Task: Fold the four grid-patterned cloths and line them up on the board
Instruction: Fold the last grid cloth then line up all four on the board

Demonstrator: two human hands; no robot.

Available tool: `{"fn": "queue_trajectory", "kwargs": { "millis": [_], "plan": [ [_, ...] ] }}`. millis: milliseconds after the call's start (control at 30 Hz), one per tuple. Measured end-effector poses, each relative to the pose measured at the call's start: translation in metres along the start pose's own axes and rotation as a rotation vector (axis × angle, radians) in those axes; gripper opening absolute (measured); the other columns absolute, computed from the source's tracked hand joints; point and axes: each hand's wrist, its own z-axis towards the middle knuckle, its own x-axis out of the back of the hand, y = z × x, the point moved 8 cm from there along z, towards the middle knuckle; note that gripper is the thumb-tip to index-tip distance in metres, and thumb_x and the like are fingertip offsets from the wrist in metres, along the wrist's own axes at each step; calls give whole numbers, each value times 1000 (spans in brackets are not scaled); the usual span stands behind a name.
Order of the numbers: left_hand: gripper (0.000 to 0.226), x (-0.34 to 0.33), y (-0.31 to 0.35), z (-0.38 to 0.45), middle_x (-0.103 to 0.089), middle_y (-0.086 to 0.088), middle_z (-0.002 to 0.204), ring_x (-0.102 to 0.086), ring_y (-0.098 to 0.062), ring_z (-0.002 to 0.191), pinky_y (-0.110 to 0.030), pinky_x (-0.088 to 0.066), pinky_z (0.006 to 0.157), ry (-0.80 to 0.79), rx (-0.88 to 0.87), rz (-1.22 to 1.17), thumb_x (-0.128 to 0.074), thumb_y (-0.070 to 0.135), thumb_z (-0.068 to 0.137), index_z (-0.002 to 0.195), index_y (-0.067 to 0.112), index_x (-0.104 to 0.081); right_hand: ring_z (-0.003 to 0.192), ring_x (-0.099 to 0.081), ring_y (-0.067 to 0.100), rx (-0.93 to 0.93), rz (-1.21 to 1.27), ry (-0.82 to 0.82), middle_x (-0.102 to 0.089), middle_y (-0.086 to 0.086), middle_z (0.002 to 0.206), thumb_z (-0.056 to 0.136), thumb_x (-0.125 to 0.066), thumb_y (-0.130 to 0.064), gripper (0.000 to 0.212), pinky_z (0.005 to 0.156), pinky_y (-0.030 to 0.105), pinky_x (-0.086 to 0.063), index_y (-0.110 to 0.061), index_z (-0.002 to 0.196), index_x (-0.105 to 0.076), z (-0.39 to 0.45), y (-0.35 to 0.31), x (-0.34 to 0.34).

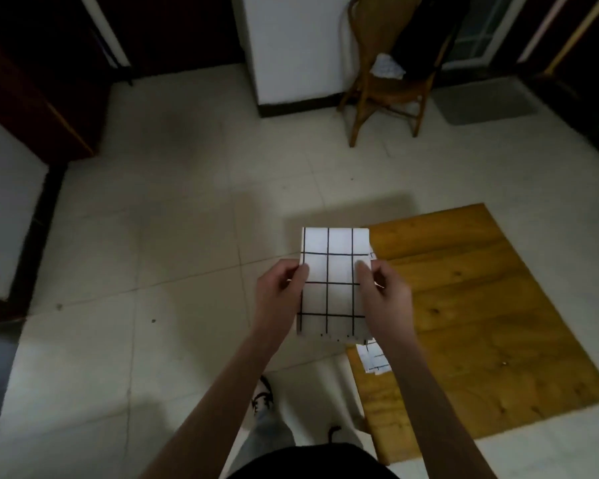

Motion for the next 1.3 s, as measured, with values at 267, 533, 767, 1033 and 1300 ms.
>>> {"fn": "queue_trajectory", "kwargs": {
  "millis": [267,533,767,1033,1300],
  "plan": [
    [16,-36,9,49,-70,1,80,-61,-8,71,-22,-48,62,-398,-39,-42,-57,19,105,99,18,-72,83,-69,8,-135,19,327,-73,-11,92,105,-55,-39,17,67,24,-55,-27,99,-65,-10,-4,19],
    [16,-111,20,18,-70,-11,90,-61,-14,76,-26,-51,69,-698,-50,-57,-57,21,106,101,18,-72,84,-67,11,-249,93,606,-71,-10,96,103,-57,-40,17,71,29,-53,-26,101,-66,-64,17,86],
    [16,-166,13,-32,-74,2,94,-70,-16,89,-22,-56,73,-833,-48,-13,-57,20,106,103,19,-73,84,-67,10,-292,162,745,-72,-7,94,100,-62,-41,18,67,22,-53,-23,101,-69,-117,54,133],
    [15,-201,-8,-74,-73,4,95,-69,-10,90,-19,-57,77,-976,-50,60,-57,19,105,109,20,-72,85,-68,7,-409,170,831,-72,-10,94,101,-62,-38,14,66,22,-55,-25,99,-67,-171,89,149],
    [19,-226,-43,-83,-71,9,109,-65,5,96,-12,-52,79,-1143,-68,185,-62,16,103,112,31,-68,70,-61,3,-520,217,998,-71,-7,81,99,-65,-30,12,58,15,-47,-23,91,-69,-202,121,140]
  ]
}}
